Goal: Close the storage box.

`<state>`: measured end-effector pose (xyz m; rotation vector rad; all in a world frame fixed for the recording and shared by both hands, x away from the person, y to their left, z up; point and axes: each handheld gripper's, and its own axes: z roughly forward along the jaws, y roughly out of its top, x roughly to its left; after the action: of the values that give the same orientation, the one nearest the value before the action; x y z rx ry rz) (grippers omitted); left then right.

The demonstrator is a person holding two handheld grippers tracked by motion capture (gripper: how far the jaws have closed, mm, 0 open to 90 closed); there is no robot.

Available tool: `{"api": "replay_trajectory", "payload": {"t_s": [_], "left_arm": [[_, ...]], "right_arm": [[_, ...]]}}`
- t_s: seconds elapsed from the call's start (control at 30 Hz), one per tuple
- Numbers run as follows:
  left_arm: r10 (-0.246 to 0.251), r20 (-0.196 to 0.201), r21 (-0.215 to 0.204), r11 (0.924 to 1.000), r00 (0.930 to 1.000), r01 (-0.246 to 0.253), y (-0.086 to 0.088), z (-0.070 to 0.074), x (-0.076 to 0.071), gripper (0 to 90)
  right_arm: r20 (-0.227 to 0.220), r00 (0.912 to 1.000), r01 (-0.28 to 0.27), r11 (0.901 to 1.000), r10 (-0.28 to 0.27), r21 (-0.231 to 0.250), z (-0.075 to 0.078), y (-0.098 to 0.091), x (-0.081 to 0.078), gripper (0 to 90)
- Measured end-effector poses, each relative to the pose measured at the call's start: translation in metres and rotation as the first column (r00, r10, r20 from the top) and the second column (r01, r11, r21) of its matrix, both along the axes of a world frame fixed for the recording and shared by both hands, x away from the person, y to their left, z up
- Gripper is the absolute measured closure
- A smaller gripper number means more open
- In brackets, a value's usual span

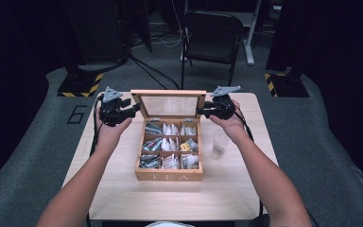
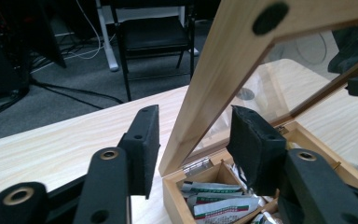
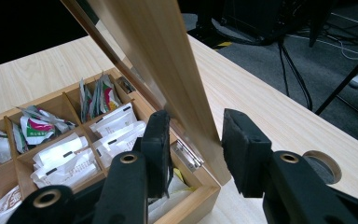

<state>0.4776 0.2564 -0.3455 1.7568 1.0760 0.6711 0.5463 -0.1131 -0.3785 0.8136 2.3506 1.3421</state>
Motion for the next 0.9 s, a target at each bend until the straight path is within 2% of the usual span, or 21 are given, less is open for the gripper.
{"api": "replay_trajectory", "payload": {"t_s": [0.23,0.3,0.43,0.63,0.9], "left_arm": [[-0.039,0.007,-0.004,0.9992,0.9992,0.039,-0.002,0.0,-0.002,61.9],[-0.048,0.012,-0.012,0.9988,0.9988,0.048,-0.003,0.0,-0.003,61.8],[-0.055,0.016,0.011,0.9984,0.9984,0.055,-0.005,0.0,-0.006,61.1],[-0.059,0.024,0.006,0.9982,0.998,0.059,-0.003,0.001,-0.01,61.3],[-0.071,0.021,0.007,0.9974,0.9972,0.071,-0.002,0.001,-0.017,61.5]], "right_arm": [[0.017,0.9999,-0.001,1.0,0.001,-0.004,-0.002,0.0,-0.003,61.6],[0.011,0.9999,-0.008,1.0,0.008,-0.006,-0.002,0.0,-0.005,60.7],[0.003,1.0,-0.009,1.0,0.009,-0.004,-0.003,-0.002,-0.01,60.8],[0.015,0.9998,-0.013,0.9996,0.013,0.026,0.001,-0.007,-0.018,60.0],[0.027,0.9992,-0.031,0.9991,0.03,0.028,0.006,-0.008,-0.027,57.8]]}}
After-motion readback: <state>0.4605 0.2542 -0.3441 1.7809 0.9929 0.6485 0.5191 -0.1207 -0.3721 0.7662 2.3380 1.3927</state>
